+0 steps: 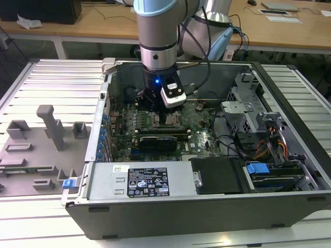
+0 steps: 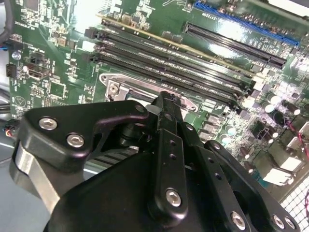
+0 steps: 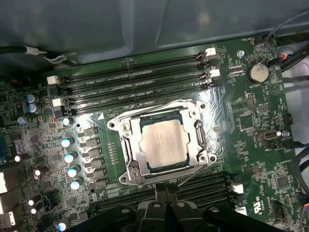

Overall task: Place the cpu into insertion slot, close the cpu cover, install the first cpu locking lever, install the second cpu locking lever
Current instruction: 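Install the second cpu locking lever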

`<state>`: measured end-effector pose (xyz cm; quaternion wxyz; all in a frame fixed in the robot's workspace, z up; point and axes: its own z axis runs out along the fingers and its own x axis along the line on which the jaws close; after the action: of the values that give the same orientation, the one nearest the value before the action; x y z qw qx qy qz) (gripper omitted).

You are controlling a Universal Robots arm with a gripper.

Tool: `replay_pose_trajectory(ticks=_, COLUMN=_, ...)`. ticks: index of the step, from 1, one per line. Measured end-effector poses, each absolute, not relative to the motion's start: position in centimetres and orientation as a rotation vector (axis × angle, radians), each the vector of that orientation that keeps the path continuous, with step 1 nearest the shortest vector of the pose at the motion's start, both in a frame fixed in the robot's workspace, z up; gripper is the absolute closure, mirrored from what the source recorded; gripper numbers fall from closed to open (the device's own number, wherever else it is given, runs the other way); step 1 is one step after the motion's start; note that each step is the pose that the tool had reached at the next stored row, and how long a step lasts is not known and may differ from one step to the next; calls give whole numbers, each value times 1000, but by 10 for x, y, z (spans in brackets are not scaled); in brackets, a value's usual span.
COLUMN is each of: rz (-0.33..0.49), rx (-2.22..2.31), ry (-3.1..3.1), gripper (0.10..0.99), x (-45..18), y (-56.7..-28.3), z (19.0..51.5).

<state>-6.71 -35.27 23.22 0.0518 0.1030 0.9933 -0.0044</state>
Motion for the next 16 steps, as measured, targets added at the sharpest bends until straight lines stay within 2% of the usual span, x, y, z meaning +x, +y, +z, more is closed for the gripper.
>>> replay_pose_trajectory(ticks=12, rz=178, rx=319, ry=3029, gripper=980, x=-82, y=-382, z=220)
replay_pose_trajectory(ticks=16, rz=204, rx=319, ry=3029, gripper=980, x=-85, y=-386, z=216)
